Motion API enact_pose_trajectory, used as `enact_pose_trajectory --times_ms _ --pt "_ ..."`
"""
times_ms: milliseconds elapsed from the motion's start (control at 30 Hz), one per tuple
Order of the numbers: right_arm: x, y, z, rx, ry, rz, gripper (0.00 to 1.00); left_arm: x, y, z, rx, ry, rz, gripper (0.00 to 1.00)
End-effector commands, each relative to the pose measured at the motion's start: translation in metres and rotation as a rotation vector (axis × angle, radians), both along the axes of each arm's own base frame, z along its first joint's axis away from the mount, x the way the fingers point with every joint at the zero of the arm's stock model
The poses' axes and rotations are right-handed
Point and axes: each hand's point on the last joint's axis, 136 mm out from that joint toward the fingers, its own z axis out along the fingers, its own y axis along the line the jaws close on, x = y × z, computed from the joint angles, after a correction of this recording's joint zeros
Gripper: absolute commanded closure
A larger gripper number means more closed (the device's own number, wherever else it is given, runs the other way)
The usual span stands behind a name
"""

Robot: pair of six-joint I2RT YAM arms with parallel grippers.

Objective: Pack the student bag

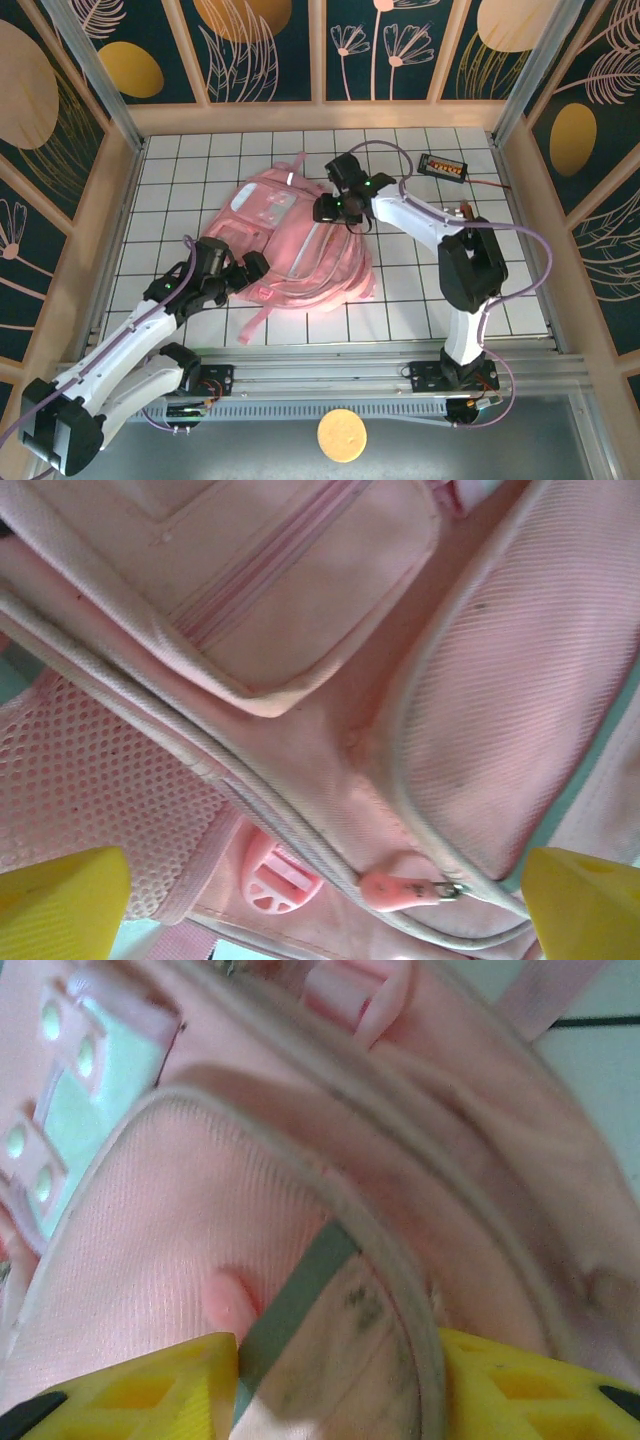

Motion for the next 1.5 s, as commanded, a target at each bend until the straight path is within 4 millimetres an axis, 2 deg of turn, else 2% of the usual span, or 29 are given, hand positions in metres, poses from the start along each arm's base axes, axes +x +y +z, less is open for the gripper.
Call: enact_pose_trajectory --times_ms 0,100,167,200,367,567,700,767,933,1133,1367,1467 --pt "0.03 -0.012 0.017 0.039 -0.054 -0.042 0.44 0.006 -0.004 0.003 -0.072 -0.015 0.031 0.01" --pt "0.029 -0.021 0.037 0.052 -0.09 -0.061 0.26 0.008 -0.003 0.004 -0.099 -0.029 0.052 0.01" --pt "0.022 -0.028 0.051 0.048 -0.116 -0.071 0.03 0.01 -0.005 0.004 -0.128 -0.037 0.058 0.01" --pt "0.017 -0.032 0.058 0.047 -0.13 -0.081 0.01 0.011 -0.007 0.003 -0.143 -0.04 0.061 0.01" --pt "-0.015 -0.048 0.085 0.115 -0.171 -0.131 0.01 0.016 -0.011 -0.003 -0.179 -0.044 0.072 0.05" --pt "-0.052 -0.031 0.114 0.256 -0.177 -0.053 0.01 0.02 -0.012 -0.016 -0.17 -0.032 0.076 0.19" --pt "-0.065 -0.019 0.119 0.27 -0.171 -0.012 0.01 0.02 -0.014 -0.023 -0.186 -0.021 0.083 0.22" --pt "-0.072 -0.018 0.108 0.242 -0.136 -0.007 0.04 0.021 -0.016 -0.021 -0.197 -0.021 0.082 0.23" --pt "-0.096 -0.039 0.046 0.088 0.02 -0.038 0.09 0.019 -0.016 -0.016 -0.186 -0.021 0.068 0.23" --pt "-0.091 -0.046 0.0 0.032 0.045 -0.002 0.1 0.009 -0.011 -0.012 -0.167 -0.018 0.049 0.24" --pt "-0.071 -0.039 -0.023 0.068 0.048 0.013 0.08 -0.001 -0.009 -0.015 -0.152 -0.007 0.018 0.25" --pt "-0.064 -0.03 -0.027 0.106 0.041 0.02 0.14 -0.001 -0.01 -0.013 -0.157 -0.013 0.012 0.25"
